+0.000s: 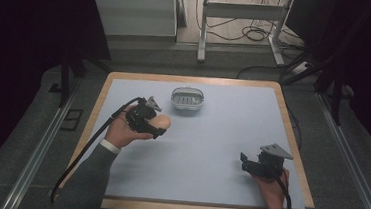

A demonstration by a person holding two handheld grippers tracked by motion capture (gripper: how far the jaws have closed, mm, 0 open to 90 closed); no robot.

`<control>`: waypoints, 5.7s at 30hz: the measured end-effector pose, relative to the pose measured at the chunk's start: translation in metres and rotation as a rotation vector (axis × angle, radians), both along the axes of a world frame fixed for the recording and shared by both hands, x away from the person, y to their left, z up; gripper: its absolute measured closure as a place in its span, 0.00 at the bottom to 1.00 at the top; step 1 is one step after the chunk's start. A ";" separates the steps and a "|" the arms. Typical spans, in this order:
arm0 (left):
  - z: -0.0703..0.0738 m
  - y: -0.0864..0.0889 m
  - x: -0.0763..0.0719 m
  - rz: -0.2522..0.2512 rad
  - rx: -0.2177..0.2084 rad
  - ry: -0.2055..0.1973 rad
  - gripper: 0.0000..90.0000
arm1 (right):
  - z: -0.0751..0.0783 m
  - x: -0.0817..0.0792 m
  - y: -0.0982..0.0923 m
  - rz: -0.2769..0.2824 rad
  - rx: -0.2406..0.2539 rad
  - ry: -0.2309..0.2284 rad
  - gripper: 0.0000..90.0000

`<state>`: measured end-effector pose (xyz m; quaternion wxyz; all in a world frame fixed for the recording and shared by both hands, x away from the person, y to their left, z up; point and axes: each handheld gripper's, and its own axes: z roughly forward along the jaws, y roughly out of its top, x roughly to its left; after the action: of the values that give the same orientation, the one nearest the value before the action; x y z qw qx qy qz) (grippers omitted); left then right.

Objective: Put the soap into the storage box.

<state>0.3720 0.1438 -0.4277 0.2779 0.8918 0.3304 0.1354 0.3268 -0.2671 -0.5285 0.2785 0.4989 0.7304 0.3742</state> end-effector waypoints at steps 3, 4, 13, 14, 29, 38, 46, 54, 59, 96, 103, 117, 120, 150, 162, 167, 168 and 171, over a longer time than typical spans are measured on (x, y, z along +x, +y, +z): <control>0.001 -0.001 0.002 -0.004 -0.008 0.000 0.37 | 0.000 0.000 0.000 0.001 -0.001 0.000 0.09; 0.001 -0.002 0.003 -0.003 -0.005 0.000 0.37 | 0.000 0.000 0.000 0.001 -0.001 0.000 0.09; 0.001 -0.005 0.010 -0.009 0.022 0.002 0.37 | 0.000 0.000 0.000 0.001 -0.002 0.001 0.09; 0.002 -0.006 0.012 -0.008 0.024 0.000 0.37 | 0.000 0.000 0.000 0.001 -0.004 0.001 0.09; 0.008 -0.011 0.023 -0.010 0.031 -0.009 0.37 | 0.000 0.000 0.001 -0.002 -0.006 0.001 0.09; 0.010 -0.016 0.033 -0.012 0.048 -0.006 0.37 | 0.000 0.000 0.001 -0.002 -0.007 0.002 0.09; 0.010 -0.018 0.042 -0.007 0.049 -0.001 0.37 | 0.000 0.000 0.001 -0.002 -0.007 0.003 0.09; 0.012 -0.022 0.049 -0.008 0.046 -0.002 0.37 | 0.000 0.000 0.001 -0.001 -0.008 0.003 0.09; 0.014 -0.025 0.054 -0.014 0.046 -0.002 0.37 | 0.000 0.000 0.001 -0.002 -0.008 0.004 0.09; 0.017 -0.055 0.094 -0.030 0.075 0.005 0.37 | 0.000 0.000 0.000 -0.001 -0.005 0.005 0.09; 0.012 -0.061 0.108 -0.040 0.089 0.013 0.37 | 0.000 0.000 0.000 0.001 -0.003 0.006 0.09; 0.001 -0.076 0.137 -0.055 0.094 0.033 0.37 | 0.000 0.001 0.000 0.000 0.001 0.007 0.09; 0.000 -0.080 0.144 -0.061 0.109 0.036 0.37 | 0.000 0.001 0.000 0.001 0.000 0.008 0.09; -0.028 -0.090 0.182 -0.047 0.141 0.088 0.36 | 0.000 0.001 0.000 0.002 -0.006 0.008 0.09; -0.015 -0.083 0.170 -0.049 0.101 0.050 0.31 | 0.000 0.000 0.001 0.002 -0.009 0.004 0.09; -0.004 -0.070 0.148 -0.033 0.028 0.006 0.26 | 0.000 0.000 0.001 0.005 -0.012 0.006 0.09; -0.002 -0.067 0.142 -0.035 0.015 -0.004 0.26 | 0.000 0.000 0.001 0.003 -0.013 0.004 0.09; 0.003 -0.058 0.124 -0.038 -0.010 -0.025 0.25 | 0.000 0.000 0.001 0.004 -0.015 0.004 0.09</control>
<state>0.4960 0.0855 -0.4247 0.2892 0.8947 0.3105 0.1397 0.3271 -0.2657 -0.5289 0.2801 0.4963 0.7346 0.3682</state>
